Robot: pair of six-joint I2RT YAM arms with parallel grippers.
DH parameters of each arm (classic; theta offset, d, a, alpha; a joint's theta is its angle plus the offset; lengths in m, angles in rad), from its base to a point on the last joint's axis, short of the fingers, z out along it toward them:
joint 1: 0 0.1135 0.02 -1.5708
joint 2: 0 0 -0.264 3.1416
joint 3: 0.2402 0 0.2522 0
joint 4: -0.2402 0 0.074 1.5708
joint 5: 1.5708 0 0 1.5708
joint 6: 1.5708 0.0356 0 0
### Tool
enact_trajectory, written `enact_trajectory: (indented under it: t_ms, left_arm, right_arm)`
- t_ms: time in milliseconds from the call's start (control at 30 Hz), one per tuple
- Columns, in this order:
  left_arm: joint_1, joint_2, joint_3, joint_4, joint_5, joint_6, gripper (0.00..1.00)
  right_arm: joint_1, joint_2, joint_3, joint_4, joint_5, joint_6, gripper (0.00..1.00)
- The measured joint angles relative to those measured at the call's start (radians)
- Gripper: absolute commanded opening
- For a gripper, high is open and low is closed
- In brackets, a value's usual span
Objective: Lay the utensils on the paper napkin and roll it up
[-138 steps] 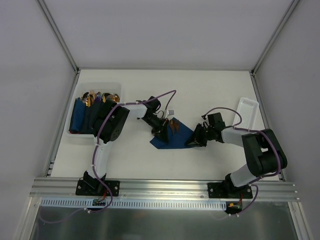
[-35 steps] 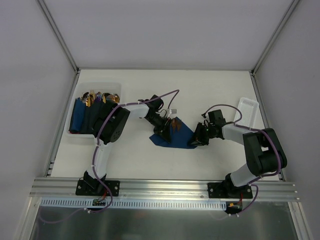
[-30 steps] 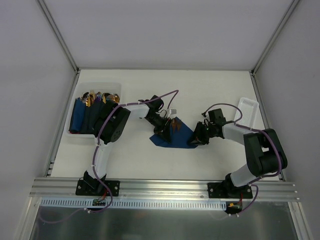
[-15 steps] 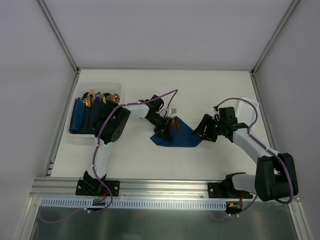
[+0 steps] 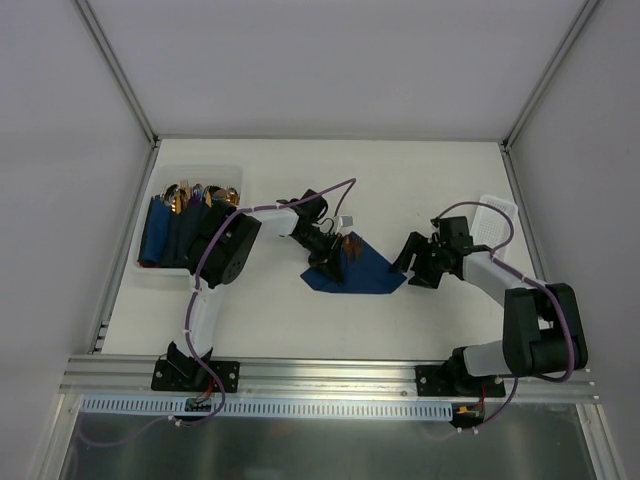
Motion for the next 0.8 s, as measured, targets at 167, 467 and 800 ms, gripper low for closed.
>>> enact_trajectory:
  t_ms: [167, 467, 800]
  left_arm:
    - [0.0, 0.001, 0.0, 0.001, 0.0, -0.002, 0.11]
    - [0.0, 0.003, 0.0, 0.005, 0.001, -0.018, 0.11]
    - [0.0, 0.008, 0.001, 0.007, 0.002, -0.027, 0.11]
  right_arm:
    - [-0.006, 0.061, 0.038, 0.02, -0.058, -0.002, 0.74]
    - [-0.011, 0.19, 0.072, 0.117, -0.256, 0.042, 0.73]
    - [-0.02, 0.193, -0.08, 0.377, -0.421, 0.173, 0.69]
